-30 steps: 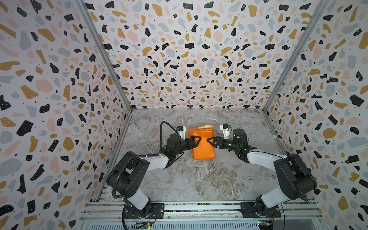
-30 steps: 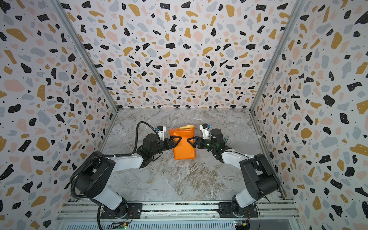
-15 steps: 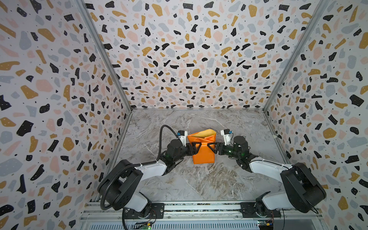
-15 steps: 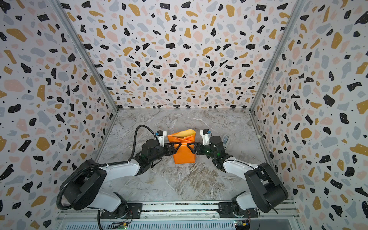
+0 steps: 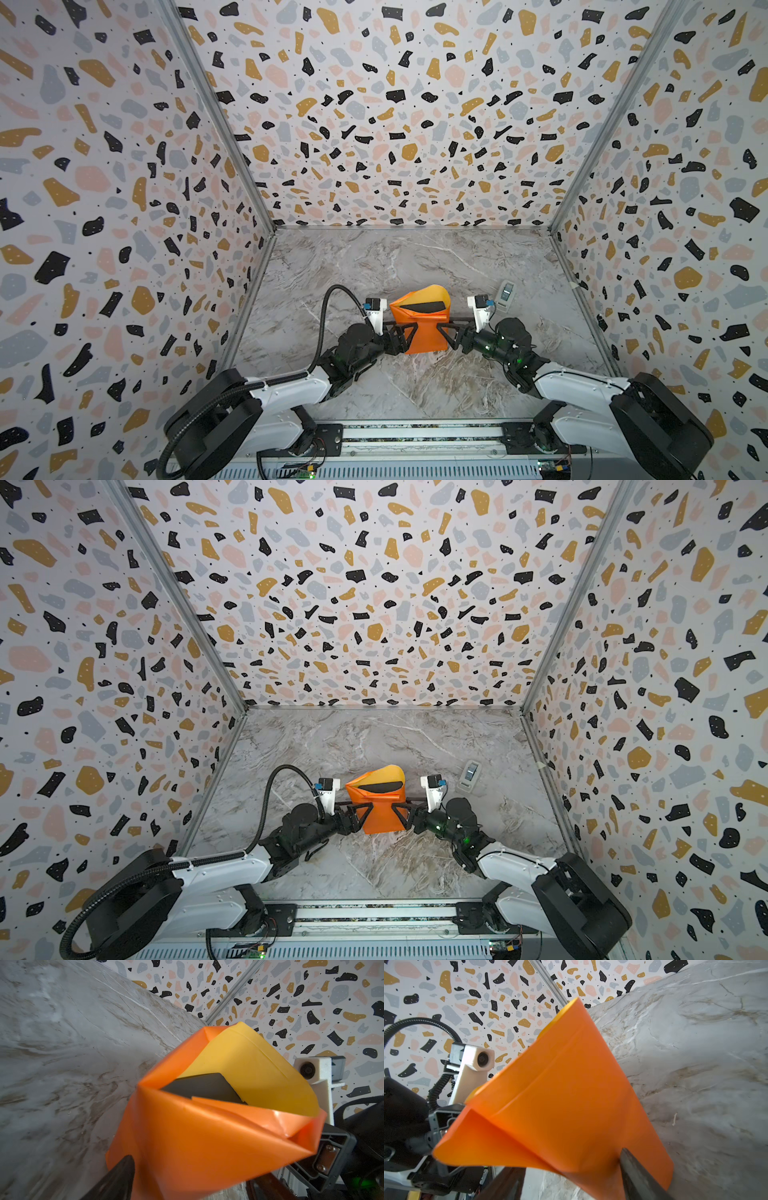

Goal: Wrap a gift box in wrapping paper
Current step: Stand up the gift box at the center of the table, then smooth out the wrapping paper on the gift box.

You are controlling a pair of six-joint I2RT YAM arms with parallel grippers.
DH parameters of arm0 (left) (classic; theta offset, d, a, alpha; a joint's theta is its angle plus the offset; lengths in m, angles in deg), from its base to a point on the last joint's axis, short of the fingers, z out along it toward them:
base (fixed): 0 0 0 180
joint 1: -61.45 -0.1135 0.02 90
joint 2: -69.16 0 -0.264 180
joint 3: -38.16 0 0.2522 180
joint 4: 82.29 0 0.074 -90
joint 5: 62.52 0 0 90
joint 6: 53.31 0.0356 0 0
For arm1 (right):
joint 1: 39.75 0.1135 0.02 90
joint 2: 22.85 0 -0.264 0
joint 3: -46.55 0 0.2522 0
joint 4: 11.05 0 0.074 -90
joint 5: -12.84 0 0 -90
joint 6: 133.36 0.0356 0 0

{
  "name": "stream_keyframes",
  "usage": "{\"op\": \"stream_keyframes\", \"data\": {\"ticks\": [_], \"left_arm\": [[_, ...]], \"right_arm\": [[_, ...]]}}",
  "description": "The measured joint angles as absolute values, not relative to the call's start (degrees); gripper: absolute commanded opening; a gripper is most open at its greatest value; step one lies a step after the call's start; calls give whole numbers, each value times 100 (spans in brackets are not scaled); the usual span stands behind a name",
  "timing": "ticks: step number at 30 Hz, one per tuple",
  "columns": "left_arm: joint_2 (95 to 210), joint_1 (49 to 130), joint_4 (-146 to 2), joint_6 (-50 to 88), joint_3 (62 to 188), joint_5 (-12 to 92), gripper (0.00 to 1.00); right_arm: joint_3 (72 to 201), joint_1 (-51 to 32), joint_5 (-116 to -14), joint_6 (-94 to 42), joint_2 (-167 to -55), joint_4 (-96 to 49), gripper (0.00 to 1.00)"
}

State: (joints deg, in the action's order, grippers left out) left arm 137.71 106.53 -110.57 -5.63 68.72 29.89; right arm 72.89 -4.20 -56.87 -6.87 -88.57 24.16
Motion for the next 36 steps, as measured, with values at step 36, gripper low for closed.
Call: {"op": "stream_keyframes", "data": {"ticks": [36], "left_arm": [[13824,10658,-10554,-87,7683,2690,90]], "right_arm": [[8227,-378,-5724,-1970,-9049,1566,79]]}}
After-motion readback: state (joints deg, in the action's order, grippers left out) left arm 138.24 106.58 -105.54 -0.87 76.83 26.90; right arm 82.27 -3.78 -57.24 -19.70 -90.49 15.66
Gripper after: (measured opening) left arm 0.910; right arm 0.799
